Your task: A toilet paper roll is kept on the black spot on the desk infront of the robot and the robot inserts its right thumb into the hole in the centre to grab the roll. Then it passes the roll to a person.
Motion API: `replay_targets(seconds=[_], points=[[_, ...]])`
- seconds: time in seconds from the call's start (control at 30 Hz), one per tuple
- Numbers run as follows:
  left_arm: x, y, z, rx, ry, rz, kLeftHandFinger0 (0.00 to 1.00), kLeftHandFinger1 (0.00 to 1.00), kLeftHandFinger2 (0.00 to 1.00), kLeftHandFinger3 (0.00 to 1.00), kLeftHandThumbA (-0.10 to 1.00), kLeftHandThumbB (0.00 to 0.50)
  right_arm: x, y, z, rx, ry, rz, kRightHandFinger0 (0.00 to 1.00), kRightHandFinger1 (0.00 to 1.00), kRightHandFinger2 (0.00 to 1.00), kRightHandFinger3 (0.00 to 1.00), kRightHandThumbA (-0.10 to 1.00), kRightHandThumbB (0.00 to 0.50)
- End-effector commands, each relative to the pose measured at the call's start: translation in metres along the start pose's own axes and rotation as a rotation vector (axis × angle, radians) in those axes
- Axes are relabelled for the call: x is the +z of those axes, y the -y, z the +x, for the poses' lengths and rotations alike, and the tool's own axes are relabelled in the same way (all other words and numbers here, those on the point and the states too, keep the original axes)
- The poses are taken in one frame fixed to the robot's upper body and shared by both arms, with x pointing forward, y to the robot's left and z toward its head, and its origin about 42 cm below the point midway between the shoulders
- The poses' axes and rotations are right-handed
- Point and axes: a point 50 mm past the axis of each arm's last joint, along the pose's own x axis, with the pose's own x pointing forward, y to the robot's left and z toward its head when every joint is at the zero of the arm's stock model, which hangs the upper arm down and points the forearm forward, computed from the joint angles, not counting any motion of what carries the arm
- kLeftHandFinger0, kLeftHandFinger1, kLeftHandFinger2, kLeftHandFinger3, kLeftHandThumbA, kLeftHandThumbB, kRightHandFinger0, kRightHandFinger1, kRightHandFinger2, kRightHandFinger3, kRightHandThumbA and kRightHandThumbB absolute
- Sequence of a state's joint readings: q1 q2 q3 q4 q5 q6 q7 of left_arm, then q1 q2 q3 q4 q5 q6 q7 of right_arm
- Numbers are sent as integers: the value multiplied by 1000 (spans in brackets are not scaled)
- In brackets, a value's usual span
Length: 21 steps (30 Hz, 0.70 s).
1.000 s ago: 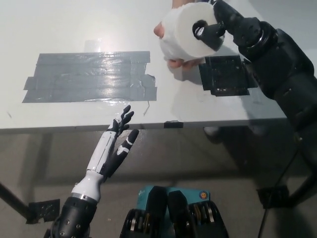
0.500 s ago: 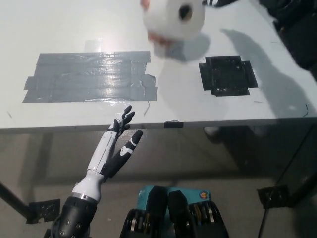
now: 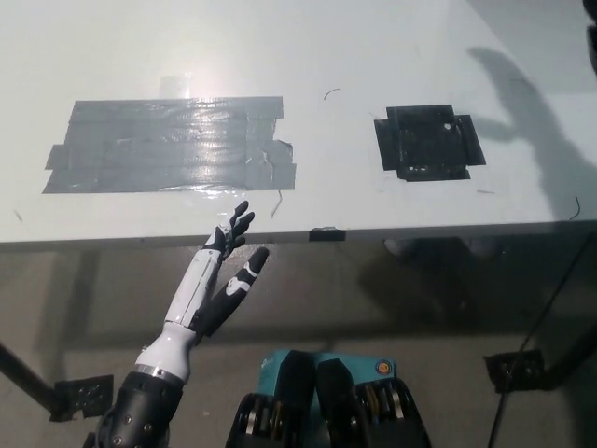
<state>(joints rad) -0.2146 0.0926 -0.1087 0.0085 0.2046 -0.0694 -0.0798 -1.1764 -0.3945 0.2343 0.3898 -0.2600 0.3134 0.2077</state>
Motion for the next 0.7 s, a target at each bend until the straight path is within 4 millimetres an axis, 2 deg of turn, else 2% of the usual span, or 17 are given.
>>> replay_targets(seconds=[0.0, 0.07, 0.1, 0.13, 0.2, 0.27, 0.33, 0.37, 0.4, 0.43, 0.47, 0.5, 0.57, 0.6, 0.63, 0.67], points=[[17, -8, 17, 31, 73, -23, 1000, 1000, 1000, 1000, 864, 37, 73, 33, -152, -154, 416, -21, 1000, 1000, 1000, 1000, 1000, 430], [17, -8, 17, 38, 73, -29, 1000, 1000, 1000, 1000, 879, 40, 69, 19, -171, -144, 434, 2, 1000, 1000, 1000, 1000, 1000, 422], [16, -8, 16, 45, 72, -26, 1000, 1000, 1000, 1000, 910, 47, 64, 7, -184, -128, 454, 28, 1000, 1000, 1000, 1000, 1000, 381], [15, -9, 15, 54, 69, -27, 1000, 1000, 1000, 1000, 933, 50, 58, -6, -196, -107, 464, 70, 1000, 1000, 1000, 1000, 1000, 363], [12, -8, 12, 62, 64, -29, 1000, 1000, 1000, 1000, 970, 47, 47, -28, -212, -62, 430, 156, 1000, 1000, 1000, 1000, 1000, 360], [9, -8, 7, 66, 58, -29, 1000, 1000, 1000, 1000, 1000, 59, 37, -41, -217, -27, 404, 195, 1000, 1000, 1000, 1000, 1000, 362], [5, -7, 1, 70, 57, -36, 1000, 1000, 1000, 1000, 1000, 64, 12, -67, -226, 12, 367, 246, 1000, 1000, 1000, 1000, 1000, 361], [3, -6, -1, 71, 56, -47, 1000, 1000, 1000, 1000, 1000, 86, 1, -78, -230, 23, 344, 275, 1000, 1000, 1000, 1000, 1000, 342], [1, -6, -3, 71, 53, -51, 1000, 1000, 1000, 1000, 1000, 87, -4, -84, -233, 29, 329, 290, 1000, 1000, 1000, 1000, 1000, 342], [-1, -5, -6, 72, 45, -60, 1000, 1000, 1000, 1000, 1000, 111, -11, -95, -239, 36, 313, 316, 1000, 1000, 1000, 1000, 1000, 298], [-3, -3, -11, 74, 31, -71, 1000, 1000, 1000, 1000, 1000, 126, -19, -106, -244, 51, 292, 357, 1000, 1000, 1000, 1000, 1000, 296], [-4, -3, -12, 74, 25, -80, 1000, 1000, 1000, 1000, 1000, 123, -27, -117, -247, 52, 265, 408, 1000, 1000, 1000, 1000, 1000, 297], [-8, -2, -20, 81, 11, -83, 1000, 1000, 1000, 1000, 1000, 121, -41, -138, -255, 61, 227, 450, 1000, 1000, 1000, 1000, 1000, 267], [-9, -3, -21, 83, 10, -82, 1000, 1000, 1000, 1000, 1000, 121, -43, -141, -256, 62, 221, 453, 1000, 1000, 1000, 1000, 1000, 265], [-11, -3, -24, 85, 7, -83, 1000, 1000, 1000, 1000, 1000, 114, -49, -148, -256, 68, 203, 459, 1000, 1000, 1000, 1000, 1000, 295], [-13, -4, -28, 83, -1, -78, 1000, 1000, 1000, 1000, 1000, 112, -66, -163, -255, 89, 146, 499, 1000, 1000, 1000, 1000, 1000, 324]])
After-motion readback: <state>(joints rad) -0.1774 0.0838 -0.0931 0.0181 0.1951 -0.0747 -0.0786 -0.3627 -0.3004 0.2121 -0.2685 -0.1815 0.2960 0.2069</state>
